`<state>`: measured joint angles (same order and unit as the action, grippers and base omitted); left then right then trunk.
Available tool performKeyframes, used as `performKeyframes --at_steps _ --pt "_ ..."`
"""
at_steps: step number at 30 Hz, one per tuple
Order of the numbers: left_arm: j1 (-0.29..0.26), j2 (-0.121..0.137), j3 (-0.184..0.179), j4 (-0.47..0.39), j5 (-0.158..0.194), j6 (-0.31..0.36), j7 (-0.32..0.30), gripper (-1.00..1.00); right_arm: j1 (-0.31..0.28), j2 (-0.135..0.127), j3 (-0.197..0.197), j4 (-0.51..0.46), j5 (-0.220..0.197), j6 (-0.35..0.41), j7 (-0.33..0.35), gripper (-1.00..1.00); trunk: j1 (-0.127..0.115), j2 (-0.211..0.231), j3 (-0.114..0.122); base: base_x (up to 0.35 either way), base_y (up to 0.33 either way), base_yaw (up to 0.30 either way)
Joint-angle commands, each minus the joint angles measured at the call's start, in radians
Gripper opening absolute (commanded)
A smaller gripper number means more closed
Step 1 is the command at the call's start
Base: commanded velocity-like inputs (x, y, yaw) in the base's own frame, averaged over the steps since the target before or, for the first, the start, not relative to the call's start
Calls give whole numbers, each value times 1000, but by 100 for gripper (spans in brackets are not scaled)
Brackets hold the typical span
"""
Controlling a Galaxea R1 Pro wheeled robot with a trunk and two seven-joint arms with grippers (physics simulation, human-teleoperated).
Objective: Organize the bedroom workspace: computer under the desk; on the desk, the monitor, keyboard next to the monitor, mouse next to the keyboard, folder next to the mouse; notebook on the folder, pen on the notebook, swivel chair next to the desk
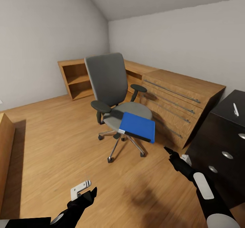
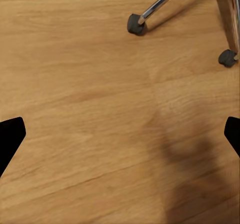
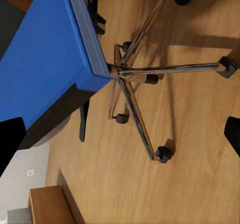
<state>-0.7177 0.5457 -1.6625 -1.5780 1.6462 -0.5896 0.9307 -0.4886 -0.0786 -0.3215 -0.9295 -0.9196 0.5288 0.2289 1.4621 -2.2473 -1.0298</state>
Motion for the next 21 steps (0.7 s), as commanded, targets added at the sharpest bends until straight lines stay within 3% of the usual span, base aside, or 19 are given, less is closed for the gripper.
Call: performKeyframes --at_steps 1,15,21 --pt "-2 0 -2 -1 2 -3 2 100 -1 0 -3 0 -2 7 5 100 4 -8 -4 0 0 0" --pt "-2 -3 -3 11 1 -3 2 100 0 -2 -2 0 6 7 112 100 57 -106 -48 0 0 0" --pt "-2 -3 -3 12 2 -3 2 100 -1 -2 -2 0 7 7 126 100 80 -148 -67 0 0 0"
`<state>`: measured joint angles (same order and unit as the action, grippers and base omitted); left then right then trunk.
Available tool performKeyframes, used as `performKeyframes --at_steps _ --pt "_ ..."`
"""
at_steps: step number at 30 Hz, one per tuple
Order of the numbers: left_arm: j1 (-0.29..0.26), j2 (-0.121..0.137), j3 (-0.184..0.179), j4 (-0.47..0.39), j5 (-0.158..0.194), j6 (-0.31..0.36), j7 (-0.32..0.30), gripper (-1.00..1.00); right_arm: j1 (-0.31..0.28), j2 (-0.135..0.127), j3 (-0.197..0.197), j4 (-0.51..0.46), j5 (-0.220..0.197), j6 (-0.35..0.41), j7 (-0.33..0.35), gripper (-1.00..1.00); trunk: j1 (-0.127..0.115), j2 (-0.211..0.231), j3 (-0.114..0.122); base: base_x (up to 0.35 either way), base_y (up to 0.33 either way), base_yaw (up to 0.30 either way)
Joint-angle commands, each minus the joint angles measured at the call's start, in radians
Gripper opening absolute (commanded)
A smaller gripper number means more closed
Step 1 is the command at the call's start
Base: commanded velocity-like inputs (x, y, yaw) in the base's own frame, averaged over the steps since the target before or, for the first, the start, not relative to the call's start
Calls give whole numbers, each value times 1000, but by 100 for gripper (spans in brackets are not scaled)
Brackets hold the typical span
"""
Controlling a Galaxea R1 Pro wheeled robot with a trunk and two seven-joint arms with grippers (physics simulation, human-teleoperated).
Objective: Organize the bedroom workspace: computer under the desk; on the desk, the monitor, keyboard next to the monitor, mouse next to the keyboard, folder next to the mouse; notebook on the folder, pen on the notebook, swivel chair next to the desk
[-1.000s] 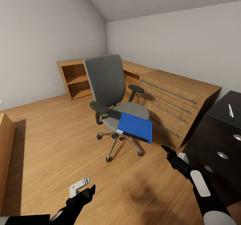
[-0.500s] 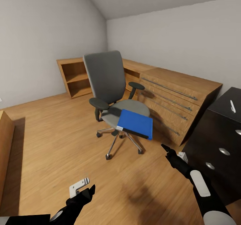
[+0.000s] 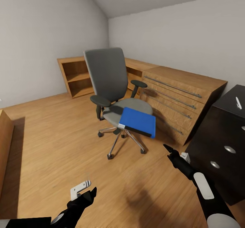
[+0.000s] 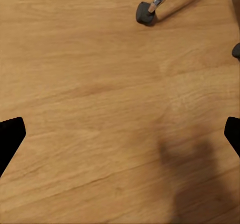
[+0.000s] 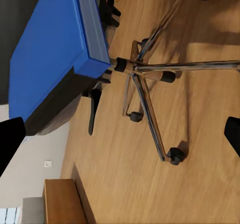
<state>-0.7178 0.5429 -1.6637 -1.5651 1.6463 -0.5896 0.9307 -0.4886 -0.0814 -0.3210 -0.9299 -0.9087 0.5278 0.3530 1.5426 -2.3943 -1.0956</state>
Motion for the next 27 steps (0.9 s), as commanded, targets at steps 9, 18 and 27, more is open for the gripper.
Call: performKeyframes --at_steps 9,18,27 --pt "-2 -1 -2 0 3 -3 2 100 -1 0 -1 -1 -4 8 6 100 34 -64 -29 0 0 0" --pt "-2 -3 -4 3 5 -3 1 100 -1 0 -1 -1 -4 8 6 100 58 -106 -56 0 0 0" --pt "-2 -7 -5 21 5 -3 -3 100 -1 1 1 -4 -4 8 23 100 58 -106 -56 0 0 0"
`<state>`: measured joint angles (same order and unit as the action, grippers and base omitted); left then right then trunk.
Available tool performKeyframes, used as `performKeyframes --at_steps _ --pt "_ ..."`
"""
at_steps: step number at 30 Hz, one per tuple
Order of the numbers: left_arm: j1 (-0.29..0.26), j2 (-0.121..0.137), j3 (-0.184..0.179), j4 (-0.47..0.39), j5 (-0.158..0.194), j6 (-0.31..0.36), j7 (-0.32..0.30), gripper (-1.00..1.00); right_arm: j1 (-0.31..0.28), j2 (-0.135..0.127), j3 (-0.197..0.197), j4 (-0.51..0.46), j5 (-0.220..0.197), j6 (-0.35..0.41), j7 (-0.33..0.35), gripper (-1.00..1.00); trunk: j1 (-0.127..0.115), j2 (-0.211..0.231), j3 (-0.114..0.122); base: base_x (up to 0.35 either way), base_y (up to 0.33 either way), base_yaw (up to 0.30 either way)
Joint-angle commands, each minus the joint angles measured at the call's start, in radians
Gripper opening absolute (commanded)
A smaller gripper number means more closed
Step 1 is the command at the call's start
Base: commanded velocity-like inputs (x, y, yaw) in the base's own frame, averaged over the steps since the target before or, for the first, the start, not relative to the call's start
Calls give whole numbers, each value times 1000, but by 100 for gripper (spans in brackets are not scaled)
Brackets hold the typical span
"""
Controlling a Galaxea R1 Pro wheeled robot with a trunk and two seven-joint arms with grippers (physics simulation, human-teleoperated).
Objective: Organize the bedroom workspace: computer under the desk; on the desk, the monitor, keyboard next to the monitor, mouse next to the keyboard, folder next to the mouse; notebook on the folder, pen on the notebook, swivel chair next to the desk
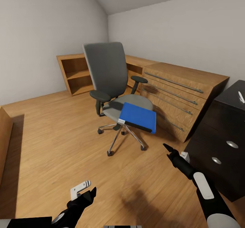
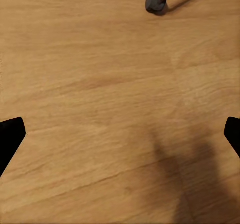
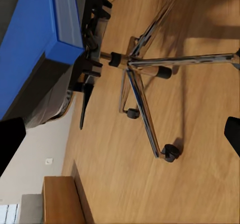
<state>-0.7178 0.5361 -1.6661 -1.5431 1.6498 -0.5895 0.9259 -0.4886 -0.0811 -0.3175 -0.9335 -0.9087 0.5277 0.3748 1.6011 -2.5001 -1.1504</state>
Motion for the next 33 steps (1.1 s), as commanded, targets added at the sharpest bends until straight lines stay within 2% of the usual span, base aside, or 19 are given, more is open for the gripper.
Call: performKeyframes --at_steps 1,10,20,33 --pt "-2 0 -2 -1 2 -3 1 100 -1 1 -2 0 -5 8 16 100 0 0 -1 0 0 0" --pt "-2 -1 -3 0 2 -3 1 100 -1 -1 -1 -1 -4 14 98 100 0 0 -1 0 0 0" --pt "-2 -1 -4 1 1 -4 1 100 -1 -2 -2 -1 -3 15 111 100 0 0 -1 17 0 0" --pt "-2 -1 -20 1 0 -4 1 100 -1 -2 -3 1 -4 15 113 100 0 0 -1 161 0 0"
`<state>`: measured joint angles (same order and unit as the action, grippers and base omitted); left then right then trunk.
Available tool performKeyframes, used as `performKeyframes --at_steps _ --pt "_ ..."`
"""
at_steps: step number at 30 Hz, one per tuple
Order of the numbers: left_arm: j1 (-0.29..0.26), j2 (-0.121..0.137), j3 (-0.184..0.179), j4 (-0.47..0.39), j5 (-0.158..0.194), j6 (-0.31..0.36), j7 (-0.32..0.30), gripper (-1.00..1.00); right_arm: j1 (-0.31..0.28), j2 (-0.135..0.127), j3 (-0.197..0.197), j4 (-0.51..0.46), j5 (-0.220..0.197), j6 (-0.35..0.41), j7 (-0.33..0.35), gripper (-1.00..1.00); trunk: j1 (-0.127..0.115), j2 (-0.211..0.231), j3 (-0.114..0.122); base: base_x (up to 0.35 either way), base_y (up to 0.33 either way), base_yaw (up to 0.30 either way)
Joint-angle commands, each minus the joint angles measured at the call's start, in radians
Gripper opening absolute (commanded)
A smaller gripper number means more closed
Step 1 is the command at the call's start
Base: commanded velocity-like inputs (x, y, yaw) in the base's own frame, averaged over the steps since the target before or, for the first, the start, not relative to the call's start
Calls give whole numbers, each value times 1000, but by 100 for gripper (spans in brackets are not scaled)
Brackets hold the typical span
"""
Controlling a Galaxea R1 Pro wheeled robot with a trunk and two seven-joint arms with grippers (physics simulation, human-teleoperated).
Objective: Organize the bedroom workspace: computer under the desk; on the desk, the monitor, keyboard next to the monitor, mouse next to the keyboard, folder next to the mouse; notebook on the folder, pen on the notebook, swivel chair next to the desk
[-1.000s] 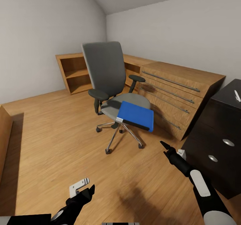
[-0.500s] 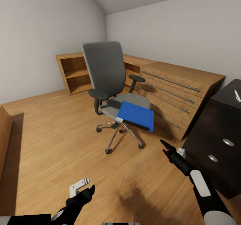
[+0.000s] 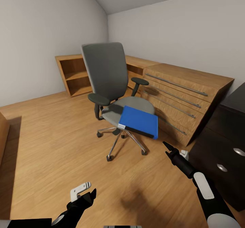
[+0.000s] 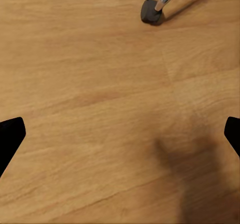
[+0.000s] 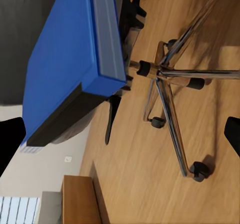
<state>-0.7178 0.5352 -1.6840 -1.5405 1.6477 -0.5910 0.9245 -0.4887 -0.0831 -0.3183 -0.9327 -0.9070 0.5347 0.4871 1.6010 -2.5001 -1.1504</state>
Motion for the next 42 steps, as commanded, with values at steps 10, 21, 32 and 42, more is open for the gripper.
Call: performKeyframes --at_steps 10,21,32,42 --pt "-2 0 -3 -1 3 -3 2 100 -1 1 0 1 -6 8 0 100 0 0 -1 113 62 0" --pt "-2 0 -3 4 4 -3 2 100 -1 2 1 2 -6 8 -1 100 0 0 -1 74 54 0" --pt "-2 -2 -4 26 3 -3 2 100 0 2 1 2 -6 8 -1 100 0 0 -1 78 73 0" --pt "-2 -12 -3 28 4 -3 4 100 -1 1 0 2 -6 8 -1 100 0 0 -1 18 15 0"
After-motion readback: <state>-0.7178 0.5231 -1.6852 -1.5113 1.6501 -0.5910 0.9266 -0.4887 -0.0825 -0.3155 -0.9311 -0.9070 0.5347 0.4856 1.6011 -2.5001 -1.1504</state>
